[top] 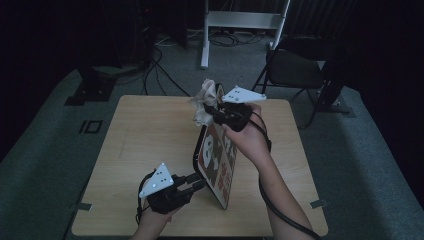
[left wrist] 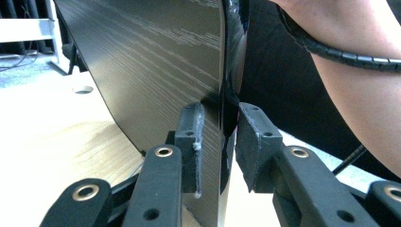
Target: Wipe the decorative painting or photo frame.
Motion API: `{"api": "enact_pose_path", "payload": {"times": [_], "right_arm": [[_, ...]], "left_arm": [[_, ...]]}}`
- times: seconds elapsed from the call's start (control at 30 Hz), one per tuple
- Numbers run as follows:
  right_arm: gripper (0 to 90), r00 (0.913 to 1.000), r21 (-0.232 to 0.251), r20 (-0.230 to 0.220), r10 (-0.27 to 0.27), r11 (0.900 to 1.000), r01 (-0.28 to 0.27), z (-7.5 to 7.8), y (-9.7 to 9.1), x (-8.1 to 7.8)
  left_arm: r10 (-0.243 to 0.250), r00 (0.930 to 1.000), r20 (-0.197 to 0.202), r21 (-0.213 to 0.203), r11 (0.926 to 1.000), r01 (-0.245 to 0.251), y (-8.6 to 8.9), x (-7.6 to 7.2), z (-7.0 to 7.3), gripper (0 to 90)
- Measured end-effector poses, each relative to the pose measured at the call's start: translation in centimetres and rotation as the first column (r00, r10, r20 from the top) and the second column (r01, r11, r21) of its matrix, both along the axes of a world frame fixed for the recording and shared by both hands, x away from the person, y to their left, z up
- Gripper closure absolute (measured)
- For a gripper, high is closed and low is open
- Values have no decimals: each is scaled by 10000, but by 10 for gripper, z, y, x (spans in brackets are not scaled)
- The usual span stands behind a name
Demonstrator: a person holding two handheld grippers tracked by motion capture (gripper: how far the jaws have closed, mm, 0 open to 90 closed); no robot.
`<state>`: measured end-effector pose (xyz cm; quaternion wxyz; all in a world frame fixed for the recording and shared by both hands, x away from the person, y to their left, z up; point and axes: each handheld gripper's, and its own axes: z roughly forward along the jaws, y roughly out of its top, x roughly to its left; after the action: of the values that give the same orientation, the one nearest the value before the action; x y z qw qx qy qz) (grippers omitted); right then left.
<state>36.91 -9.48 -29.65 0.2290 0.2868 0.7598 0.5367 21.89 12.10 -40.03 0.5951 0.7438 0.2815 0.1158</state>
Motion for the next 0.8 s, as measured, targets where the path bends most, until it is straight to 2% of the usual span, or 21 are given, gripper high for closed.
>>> {"api": "enact_pose_path", "payload": {"times": [0.33, 0.53, 0.8], "right_arm": [[797, 9982, -148, -171, -575, 9983, 572, 3, -3, 26], [796, 9946, -55, -397, -958, 9954, 956, 4, -6, 45], [796, 9893, -233, -580, -1336, 9909, 1325, 7, -6, 67]], "left_arm": [[-35, 9999, -111, 24, 10000, 35, -1, 1, -2, 712], [-41, 9999, -119, 34, 10000, 41, -2, 2, -3, 705], [11, 9998, -179, 13, 10000, -11, 0, 3, -3, 704]]}}
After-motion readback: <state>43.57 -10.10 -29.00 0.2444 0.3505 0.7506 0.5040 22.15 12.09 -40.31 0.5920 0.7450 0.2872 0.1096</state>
